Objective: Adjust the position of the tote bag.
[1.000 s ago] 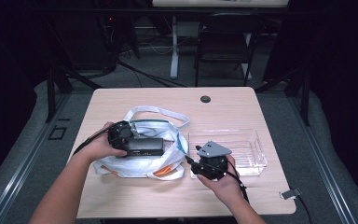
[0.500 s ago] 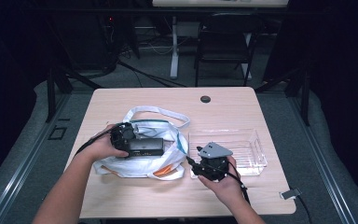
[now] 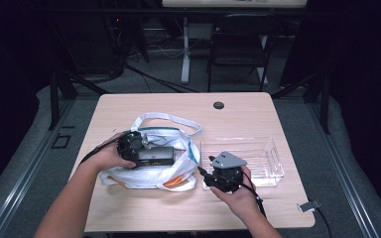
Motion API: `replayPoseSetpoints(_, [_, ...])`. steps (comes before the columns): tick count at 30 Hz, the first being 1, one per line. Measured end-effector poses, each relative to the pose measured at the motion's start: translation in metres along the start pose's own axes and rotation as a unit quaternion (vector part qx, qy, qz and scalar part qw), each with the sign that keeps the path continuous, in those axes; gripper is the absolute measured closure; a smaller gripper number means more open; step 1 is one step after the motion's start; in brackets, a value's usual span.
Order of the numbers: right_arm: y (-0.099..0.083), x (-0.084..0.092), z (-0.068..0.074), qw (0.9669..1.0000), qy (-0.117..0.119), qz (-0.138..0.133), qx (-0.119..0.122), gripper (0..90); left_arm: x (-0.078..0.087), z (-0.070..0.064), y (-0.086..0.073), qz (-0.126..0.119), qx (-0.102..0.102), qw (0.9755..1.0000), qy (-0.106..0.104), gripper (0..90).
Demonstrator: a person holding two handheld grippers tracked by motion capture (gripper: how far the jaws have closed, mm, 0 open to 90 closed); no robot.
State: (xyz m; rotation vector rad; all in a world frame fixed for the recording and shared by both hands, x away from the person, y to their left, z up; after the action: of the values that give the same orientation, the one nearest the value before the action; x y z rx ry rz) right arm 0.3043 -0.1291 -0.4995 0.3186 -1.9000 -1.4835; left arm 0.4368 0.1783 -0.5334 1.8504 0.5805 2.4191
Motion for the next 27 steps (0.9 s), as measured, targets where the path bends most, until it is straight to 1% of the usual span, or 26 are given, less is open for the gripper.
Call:
replayPoseSetpoints(2, [0.0, 0.0, 0.0, 1.0, 0.0, 0.0, 0.0, 48.0, 0.0, -0.001, 0.0, -0.001, -0.012, 0.9999, 0.007, 32.1])
replayPoseSetpoints(3, [0.0, 0.0, 0.0, 1.0, 0.0, 0.0, 0.0, 48.0, 0.0, -0.001, 0.0, -0.001, -0.012, 0.9999, 0.007, 32.8])
replayPoseSetpoints(4, [0.0, 0.0, 0.0, 1.0, 0.0, 0.0, 0.0, 48.1, 0.0, -0.002, 0.0, 0.0, -0.018, 0.9998, 0.007, 32.8])
replayPoseSetpoints(5, [0.0, 0.0, 0.0, 1.0, 0.0, 0.001, 0.001, 48.1, 0.0, -0.002, -0.001, 0.0, -0.021, 0.9998, 0.005, 33.8])
replayPoseSetpoints(6, [0.0, 0.0, 0.0, 1.0, 0.0, 0.001, 0.001, 48.1, 0.001, -0.002, -0.002, -0.005, -0.025, 0.9996, 0.007, 34.0])
replayPoseSetpoints(7, [0.0, 0.0, 0.0, 1.0, 0.0, 0.001, 0.001, 48.1, 0.001, -0.002, -0.002, -0.005, -0.025, 0.9996, 0.007, 34.3])
replayPoseSetpoints(8, [0.0, 0.0, 0.0, 1.0, 0.0, 0.001, 0.001, 48.1, 0.001, -0.003, -0.002, -0.005, -0.032, 0.9994, 0.012, 34.7])
replayPoseSetpoints(10, [0.0, -0.001, 0.0, 1.0, 0.001, 0.002, 0.001, 48.1, 0.002, -0.004, -0.002, -0.002, -0.036, 0.9993, 0.011, 35.1])
replayPoseSetpoints(16, [-0.001, -0.001, 0.001, 1.0, 0.001, 0.002, -0.001, 48.0, 0.003, -0.007, -0.003, -0.004, -0.044, 0.9989, 0.014, 36.4])
replayPoseSetpoints(19, [-0.001, -0.001, 0.001, 1.0, 0.002, 0.003, -0.001, 48.0, 0.003, -0.008, -0.004, -0.007, -0.054, 0.9983, 0.02, 37.2])
replayPoseSetpoints(20, [-0.001, -0.001, 0.001, 1.0, 0.002, 0.003, -0.001, 48.0, 0.003, -0.009, -0.005, -0.005, -0.062, 0.9977, 0.026, 37.4])
replayPoseSetpoints(23, [-0.001, -0.001, 0.001, 1.0, 0.002, 0.003, -0.001, 48.0, 0.004, -0.01, -0.005, -0.007, -0.065, 0.9974, 0.028, 37.5])
replayPoseSetpoints(24, [-0.001, -0.001, 0.0, 1.0, 0.003, 0.003, -0.001, 48.0, 0.003, -0.01, -0.006, -0.011, -0.07, 0.997, 0.032, 37.7])
replayPoseSetpoints(27, [-0.001, -0.002, 0.001, 1.0, 0.002, 0.004, -0.001, 48.0, 0.004, -0.011, -0.008, -0.016, -0.076, 0.9963, 0.036, 38.7])
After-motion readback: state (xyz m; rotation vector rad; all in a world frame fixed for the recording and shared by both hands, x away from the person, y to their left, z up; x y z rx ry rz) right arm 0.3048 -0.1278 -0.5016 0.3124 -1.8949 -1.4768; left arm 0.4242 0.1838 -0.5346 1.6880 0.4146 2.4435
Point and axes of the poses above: each handheld gripper's, and its own axes: x roughly backward along the jaws, y roughly out of its top, z roughly to its left, the point moved 1 cm from there along -x, roughly forward along the jaws, and after that the axes turned 10 degrees about -z, right-handed, at the moved point
